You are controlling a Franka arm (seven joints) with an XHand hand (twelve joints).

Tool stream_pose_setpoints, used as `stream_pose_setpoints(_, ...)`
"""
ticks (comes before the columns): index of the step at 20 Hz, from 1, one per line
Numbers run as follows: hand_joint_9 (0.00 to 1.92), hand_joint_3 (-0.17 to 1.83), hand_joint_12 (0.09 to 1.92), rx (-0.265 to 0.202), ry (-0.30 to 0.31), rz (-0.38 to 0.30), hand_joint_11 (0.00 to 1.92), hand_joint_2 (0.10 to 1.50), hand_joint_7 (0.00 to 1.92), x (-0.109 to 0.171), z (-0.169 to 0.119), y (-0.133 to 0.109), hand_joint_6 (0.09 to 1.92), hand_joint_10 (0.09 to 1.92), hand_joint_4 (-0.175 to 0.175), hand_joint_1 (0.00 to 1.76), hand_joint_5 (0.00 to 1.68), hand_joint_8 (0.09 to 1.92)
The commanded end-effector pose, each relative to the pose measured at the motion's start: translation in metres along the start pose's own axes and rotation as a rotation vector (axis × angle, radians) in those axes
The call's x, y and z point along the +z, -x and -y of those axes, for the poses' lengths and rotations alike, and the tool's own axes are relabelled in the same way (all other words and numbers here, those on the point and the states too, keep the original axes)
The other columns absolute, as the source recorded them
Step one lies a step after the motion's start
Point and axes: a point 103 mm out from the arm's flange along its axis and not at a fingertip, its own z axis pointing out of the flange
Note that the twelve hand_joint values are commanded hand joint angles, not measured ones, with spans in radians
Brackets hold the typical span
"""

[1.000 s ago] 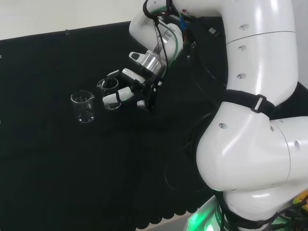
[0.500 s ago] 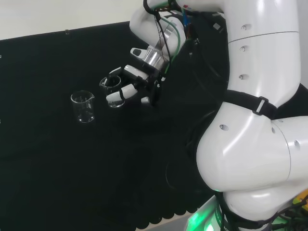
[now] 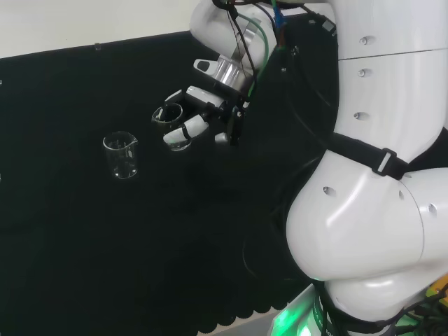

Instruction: Pick up the beaker on the right.

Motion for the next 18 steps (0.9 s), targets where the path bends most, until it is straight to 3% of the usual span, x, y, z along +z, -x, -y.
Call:
stream_pose_setpoints(1,1.47,0.48,0.84,0.014,-0.043,0.085,1.12,0.75,1.46,-0.011,0.007,-0.011,0.60,0.09,-0.017,1.17,1.26,0.14)
stream_pose_setpoints(8,1.49,0.51,0.83,0.020,-0.077,0.124,1.13,0.74,1.48,-0.014,0.002,-0.023,0.59,0.09,-0.016,1.17,1.28,0.13)
stream_pose_setpoints(18,1.50,0.52,0.83,0.037,-0.084,0.124,1.14,0.73,1.49,-0.012,-0.006,-0.027,0.59,0.09,-0.014,1.17,1.28,0.12)
